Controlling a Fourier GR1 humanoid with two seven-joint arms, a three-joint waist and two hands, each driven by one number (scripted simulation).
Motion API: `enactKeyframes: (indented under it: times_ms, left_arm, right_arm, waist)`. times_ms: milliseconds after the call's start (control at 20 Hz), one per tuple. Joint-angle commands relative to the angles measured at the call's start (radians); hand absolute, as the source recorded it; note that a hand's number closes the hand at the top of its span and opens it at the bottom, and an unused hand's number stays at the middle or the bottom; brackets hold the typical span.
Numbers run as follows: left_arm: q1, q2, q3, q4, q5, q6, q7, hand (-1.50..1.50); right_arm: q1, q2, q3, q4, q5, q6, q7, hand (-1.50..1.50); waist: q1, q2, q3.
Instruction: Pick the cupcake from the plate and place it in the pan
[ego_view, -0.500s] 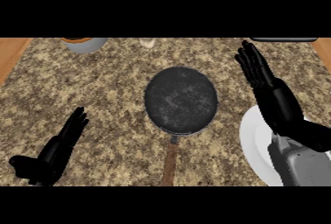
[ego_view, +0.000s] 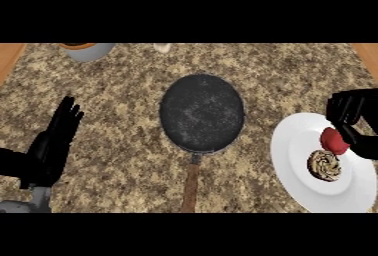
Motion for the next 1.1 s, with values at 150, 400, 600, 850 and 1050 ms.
enactKeyframes:
  times_ms: [150, 400, 600, 850, 1050]
  left_arm:
    - [-0.065, -0.009, 0.02, 0.015, 0.013, 0.027, 0.069, 0.0]
    - [-0.126, -0.017, 0.006, 0.004, -0.008, 0.053, 0.117, 0.0]
    - [-0.143, -0.013, 0.013, 0.021, -0.013, 0.041, 0.127, 0.0]
    - [-0.185, -0.029, 0.012, 0.033, -0.019, 0.056, 0.159, 0.0]
    - [-0.162, -0.042, -0.011, 0.001, -0.038, 0.058, 0.173, 0.0]
  right_arm:
    - [0.125, -0.259, -0.208, 0.257, 0.165, 0.26, -0.386, -1.5]
    - [0.115, -0.377, -0.185, 0.288, 0.344, 0.227, -0.6, -1.5]
    - [0.08, -0.437, -0.125, 0.272, 0.374, 0.194, -0.673, -1.5]
    - [0.048, -0.504, 0.027, 0.244, 0.575, 0.033, -0.702, -1.5]
    - [0.015, -0.51, 0.134, 0.227, 0.689, -0.067, -0.687, -1.5]
  waist:
    - [0.01, 0.009, 0.002]
    - [0.027, 0.006, 0.002]
    - [0.033, -0.001, -0.003]
    - [0.046, 0.003, -0.003]
    - [0.05, -0.002, -0.005]
